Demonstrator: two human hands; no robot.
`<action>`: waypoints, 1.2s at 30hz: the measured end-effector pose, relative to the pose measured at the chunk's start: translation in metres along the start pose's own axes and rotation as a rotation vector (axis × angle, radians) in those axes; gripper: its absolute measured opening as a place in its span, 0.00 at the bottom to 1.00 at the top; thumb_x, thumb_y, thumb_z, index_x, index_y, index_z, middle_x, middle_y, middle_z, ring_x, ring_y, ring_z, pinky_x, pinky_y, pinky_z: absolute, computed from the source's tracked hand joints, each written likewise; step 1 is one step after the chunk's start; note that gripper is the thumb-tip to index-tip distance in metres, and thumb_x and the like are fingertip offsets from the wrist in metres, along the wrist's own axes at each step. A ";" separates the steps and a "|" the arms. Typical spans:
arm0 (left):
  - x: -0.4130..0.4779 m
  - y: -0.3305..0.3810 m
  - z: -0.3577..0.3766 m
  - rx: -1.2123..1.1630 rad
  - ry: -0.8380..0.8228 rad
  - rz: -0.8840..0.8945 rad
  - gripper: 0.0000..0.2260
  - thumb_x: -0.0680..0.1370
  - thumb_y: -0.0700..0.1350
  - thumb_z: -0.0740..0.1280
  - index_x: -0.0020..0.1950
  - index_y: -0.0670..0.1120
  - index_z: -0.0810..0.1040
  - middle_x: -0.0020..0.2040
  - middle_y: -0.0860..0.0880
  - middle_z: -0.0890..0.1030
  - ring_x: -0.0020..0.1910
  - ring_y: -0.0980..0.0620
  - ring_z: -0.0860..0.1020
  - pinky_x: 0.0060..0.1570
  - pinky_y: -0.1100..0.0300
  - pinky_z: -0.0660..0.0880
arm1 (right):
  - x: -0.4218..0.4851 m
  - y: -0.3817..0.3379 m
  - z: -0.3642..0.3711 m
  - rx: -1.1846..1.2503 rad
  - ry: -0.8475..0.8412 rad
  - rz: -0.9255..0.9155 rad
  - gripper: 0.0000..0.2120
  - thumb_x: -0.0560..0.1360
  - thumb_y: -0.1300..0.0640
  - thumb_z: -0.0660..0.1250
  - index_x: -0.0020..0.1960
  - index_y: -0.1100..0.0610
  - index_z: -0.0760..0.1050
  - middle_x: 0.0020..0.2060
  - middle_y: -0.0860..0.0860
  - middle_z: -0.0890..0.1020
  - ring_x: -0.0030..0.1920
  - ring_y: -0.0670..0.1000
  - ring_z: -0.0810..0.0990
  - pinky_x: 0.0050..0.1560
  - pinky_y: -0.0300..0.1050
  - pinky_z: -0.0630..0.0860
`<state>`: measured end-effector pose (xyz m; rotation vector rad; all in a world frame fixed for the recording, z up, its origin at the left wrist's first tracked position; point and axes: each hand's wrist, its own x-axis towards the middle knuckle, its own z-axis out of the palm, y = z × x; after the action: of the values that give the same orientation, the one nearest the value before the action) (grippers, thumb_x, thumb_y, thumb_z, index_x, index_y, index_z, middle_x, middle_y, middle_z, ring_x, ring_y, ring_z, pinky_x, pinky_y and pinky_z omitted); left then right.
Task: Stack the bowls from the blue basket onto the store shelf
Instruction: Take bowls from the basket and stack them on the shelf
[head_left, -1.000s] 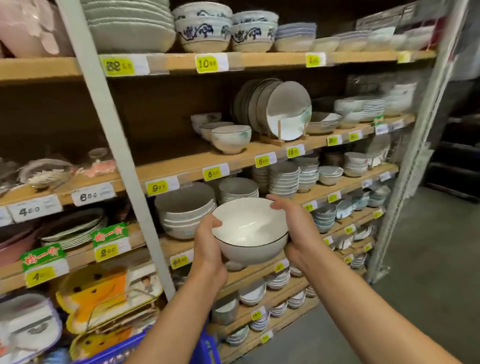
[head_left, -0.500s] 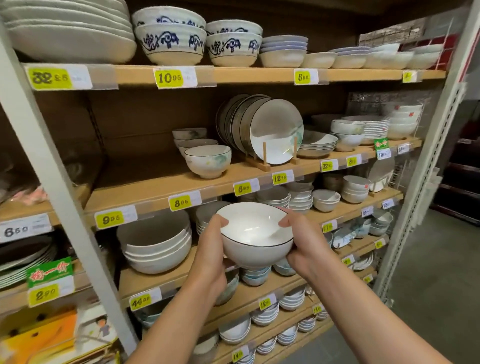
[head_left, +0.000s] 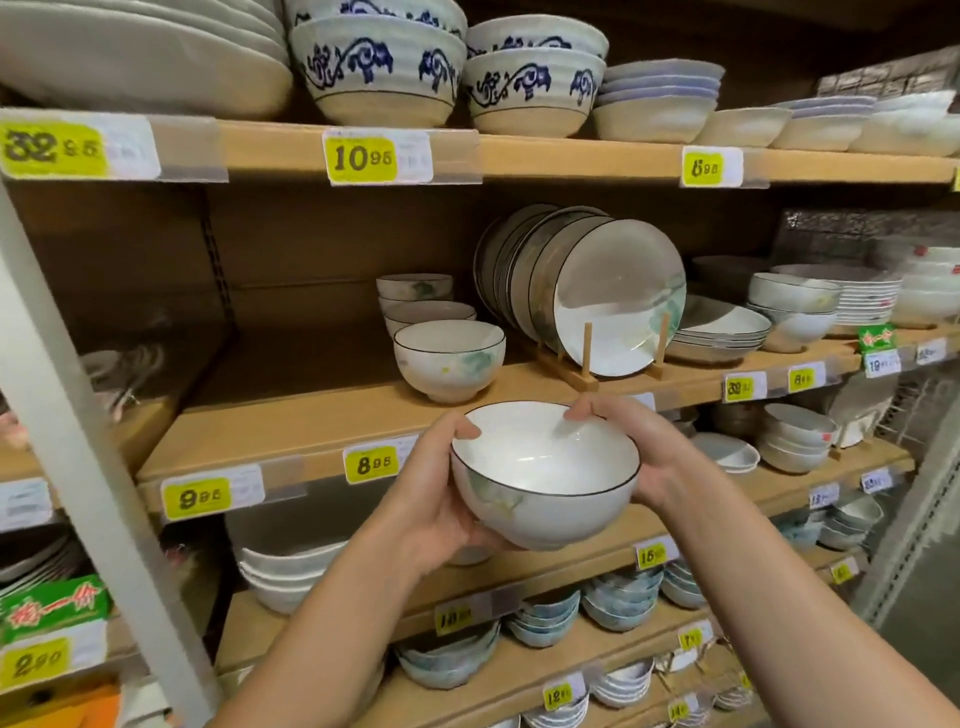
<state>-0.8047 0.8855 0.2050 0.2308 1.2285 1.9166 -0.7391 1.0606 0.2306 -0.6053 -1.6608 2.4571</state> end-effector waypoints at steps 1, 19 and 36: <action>0.002 0.000 0.001 -0.012 0.044 0.043 0.24 0.65 0.48 0.64 0.61 0.49 0.79 0.52 0.42 0.85 0.55 0.35 0.79 0.45 0.37 0.78 | 0.000 0.002 -0.001 0.061 0.005 -0.045 0.07 0.72 0.64 0.63 0.48 0.62 0.77 0.39 0.59 0.84 0.38 0.58 0.84 0.36 0.48 0.81; 0.015 -0.004 0.044 -0.001 0.088 0.059 0.25 0.64 0.48 0.65 0.61 0.49 0.80 0.55 0.42 0.84 0.56 0.38 0.79 0.56 0.40 0.74 | 0.032 -0.042 -0.039 -0.192 -0.358 0.054 0.20 0.53 0.64 0.69 0.44 0.63 0.82 0.36 0.59 0.83 0.33 0.56 0.83 0.30 0.44 0.80; 0.032 -0.009 0.073 0.071 0.190 0.256 0.20 0.75 0.54 0.65 0.65 0.51 0.73 0.59 0.43 0.82 0.56 0.39 0.82 0.50 0.34 0.78 | 0.028 -0.020 -0.066 0.286 -0.227 -0.044 0.29 0.62 0.63 0.56 0.62 0.62 0.77 0.56 0.61 0.82 0.56 0.63 0.79 0.58 0.56 0.75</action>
<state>-0.7807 0.9591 0.2255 0.2577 1.4523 2.1559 -0.7419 1.1342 0.2205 -0.2603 -1.3301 2.7441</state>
